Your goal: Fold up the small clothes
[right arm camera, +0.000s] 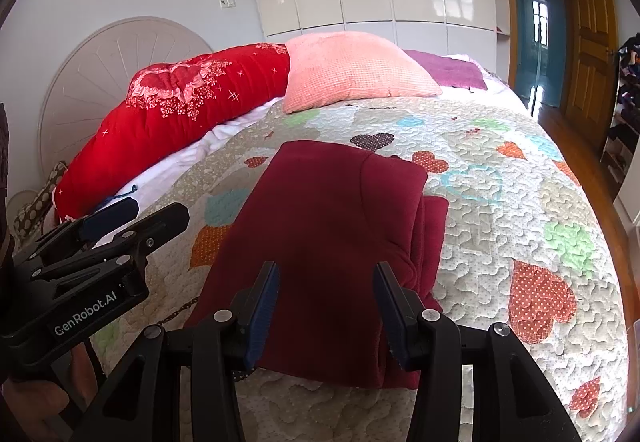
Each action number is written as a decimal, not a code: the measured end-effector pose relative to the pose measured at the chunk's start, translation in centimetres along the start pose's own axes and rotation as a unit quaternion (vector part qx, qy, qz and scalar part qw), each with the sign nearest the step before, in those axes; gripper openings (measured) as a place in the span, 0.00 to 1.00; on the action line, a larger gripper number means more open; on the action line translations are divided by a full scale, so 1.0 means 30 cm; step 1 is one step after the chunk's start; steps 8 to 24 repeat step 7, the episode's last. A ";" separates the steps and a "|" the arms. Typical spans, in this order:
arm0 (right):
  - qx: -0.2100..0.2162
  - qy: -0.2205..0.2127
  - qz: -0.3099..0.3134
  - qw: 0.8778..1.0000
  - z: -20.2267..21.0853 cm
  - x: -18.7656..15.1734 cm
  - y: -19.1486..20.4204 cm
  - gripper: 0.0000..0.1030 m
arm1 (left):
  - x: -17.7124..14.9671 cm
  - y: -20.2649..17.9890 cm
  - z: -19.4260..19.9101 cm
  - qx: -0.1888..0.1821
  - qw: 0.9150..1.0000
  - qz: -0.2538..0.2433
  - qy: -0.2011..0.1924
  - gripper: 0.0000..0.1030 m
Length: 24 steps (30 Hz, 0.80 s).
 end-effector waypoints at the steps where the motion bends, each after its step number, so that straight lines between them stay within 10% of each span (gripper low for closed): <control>1: 0.000 0.000 0.000 1.000 0.001 0.001 0.001 0.45 | 0.001 0.001 0.003 0.000 1.000 -0.002 -0.002 0.65; 24: 0.002 -0.004 0.005 1.000 0.009 0.005 0.012 0.45 | 0.004 0.002 0.007 0.003 1.000 -0.005 -0.003 0.65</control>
Point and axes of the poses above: each gripper's, at about its wrist camera, not at the fingertips, and z roughly against the way its jaws point, y to its left, x to its top, the point moved 2 cm from there along -z, roughly the way its jaws point, and after that the axes turned 3 degrees about -x, right-handed, at the moved point
